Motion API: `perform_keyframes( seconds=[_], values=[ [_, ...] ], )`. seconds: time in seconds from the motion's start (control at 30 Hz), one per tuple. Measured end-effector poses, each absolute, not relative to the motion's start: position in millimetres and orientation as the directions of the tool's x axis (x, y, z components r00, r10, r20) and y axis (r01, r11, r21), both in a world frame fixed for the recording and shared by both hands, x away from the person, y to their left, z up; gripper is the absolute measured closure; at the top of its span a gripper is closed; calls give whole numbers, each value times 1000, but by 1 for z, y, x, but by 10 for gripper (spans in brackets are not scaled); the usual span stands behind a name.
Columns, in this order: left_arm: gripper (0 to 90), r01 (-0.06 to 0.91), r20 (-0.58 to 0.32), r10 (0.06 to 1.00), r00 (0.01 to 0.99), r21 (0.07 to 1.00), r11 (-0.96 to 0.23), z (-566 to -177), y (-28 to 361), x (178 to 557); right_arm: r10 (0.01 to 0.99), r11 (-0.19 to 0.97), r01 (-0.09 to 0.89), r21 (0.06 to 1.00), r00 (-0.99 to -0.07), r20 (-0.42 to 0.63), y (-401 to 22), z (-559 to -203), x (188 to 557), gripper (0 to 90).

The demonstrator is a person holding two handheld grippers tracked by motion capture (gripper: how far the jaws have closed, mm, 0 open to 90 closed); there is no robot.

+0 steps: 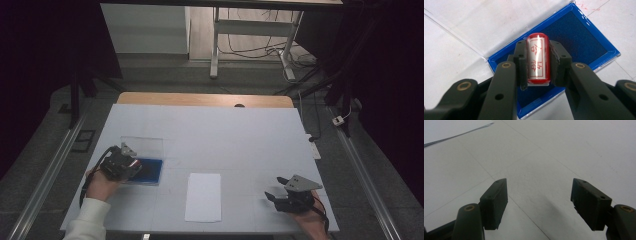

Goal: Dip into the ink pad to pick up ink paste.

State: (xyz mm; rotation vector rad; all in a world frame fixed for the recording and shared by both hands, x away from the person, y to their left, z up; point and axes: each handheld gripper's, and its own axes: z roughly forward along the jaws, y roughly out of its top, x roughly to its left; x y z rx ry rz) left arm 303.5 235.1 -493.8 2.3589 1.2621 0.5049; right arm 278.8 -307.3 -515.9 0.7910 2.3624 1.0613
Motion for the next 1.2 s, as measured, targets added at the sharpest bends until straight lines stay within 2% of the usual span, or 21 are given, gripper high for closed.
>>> perform_keyframes(
  seconds=[0.27,0.63,0.9,1.2],
  values=[
    [697,629,146,817,558,568,-531,-490,240,300,649,545,318,776,-745,-151,-305,-514,277,293],
    [696,583,29,820,571,689,-430,-468,245,291,652,544,319,776,-743,-151,-309,-515,276,292],
    [696,565,-1,806,592,714,-413,-459,243,286,652,541,317,779,-744,-150,-309,-515,277,292],
    [694,533,32,783,621,716,-452,-458,235,283,656,538,324,778,-741,-145,-309,-515,276,292]
  ],
)
